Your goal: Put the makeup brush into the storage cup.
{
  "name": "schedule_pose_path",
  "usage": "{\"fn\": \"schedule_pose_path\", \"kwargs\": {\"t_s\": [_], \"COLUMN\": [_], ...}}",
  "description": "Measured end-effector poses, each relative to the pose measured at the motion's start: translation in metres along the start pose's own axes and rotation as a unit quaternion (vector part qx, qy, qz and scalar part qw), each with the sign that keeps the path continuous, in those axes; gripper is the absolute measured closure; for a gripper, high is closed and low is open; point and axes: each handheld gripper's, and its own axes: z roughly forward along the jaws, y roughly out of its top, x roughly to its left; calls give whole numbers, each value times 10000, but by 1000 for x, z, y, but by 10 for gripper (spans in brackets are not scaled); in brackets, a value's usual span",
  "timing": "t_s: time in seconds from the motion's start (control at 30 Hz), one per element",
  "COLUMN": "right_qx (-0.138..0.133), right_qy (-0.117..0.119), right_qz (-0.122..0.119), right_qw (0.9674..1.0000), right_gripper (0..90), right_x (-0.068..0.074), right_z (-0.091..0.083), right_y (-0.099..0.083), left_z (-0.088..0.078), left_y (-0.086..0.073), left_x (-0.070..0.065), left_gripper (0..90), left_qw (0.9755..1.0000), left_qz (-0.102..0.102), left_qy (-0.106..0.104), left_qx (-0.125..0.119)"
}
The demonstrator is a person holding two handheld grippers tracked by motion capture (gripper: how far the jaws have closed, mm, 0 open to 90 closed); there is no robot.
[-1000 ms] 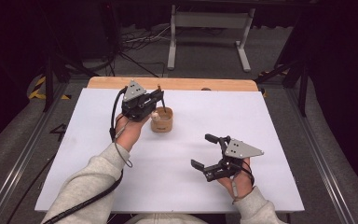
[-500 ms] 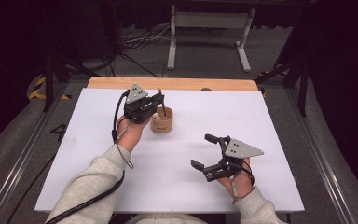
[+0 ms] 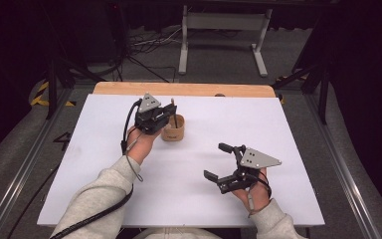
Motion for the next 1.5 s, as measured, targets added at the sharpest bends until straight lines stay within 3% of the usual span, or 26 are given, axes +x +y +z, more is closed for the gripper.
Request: {"fn": "schedule_pose_path", "kwargs": {"t_s": [0.3, 0.47, 0.63, 0.93, 1.27, 1.5], "right_qx": [-7, -28, -22, -82, -108, -97], "right_qy": [7, 2, -44, -149, -298, -417], "right_qz": [20, 46, 81, 82, 82, 104], "right_qw": [10000, 10000, 10000, 9998, 9995, 9990], "right_gripper": [0, 0, 0, 0, 0, 0], "right_x": [-1, -3, -6, -14, -27, -35], "right_z": [-1, -2, -3, -6, -14, -23], "right_y": [0, 0, 0, 5, 12, 14], "left_z": [0, -7, -20, -45, -91, -113], "left_y": [-1, -2, 1, 3, -1, -10], "left_x": [-2, 4, 10, 14, 20, 20], "left_gripper": [809, 412, 198, 134, 82, 55], "left_qw": [9999, 9997, 9994, 9981, 9947, 9934], "left_qz": [13, 115, 39, 55, 17, 50], "left_qy": [-104, -68, -67, -248, -481, -600], "left_qx": [45, -212, -349, -570, -909, -978]}}
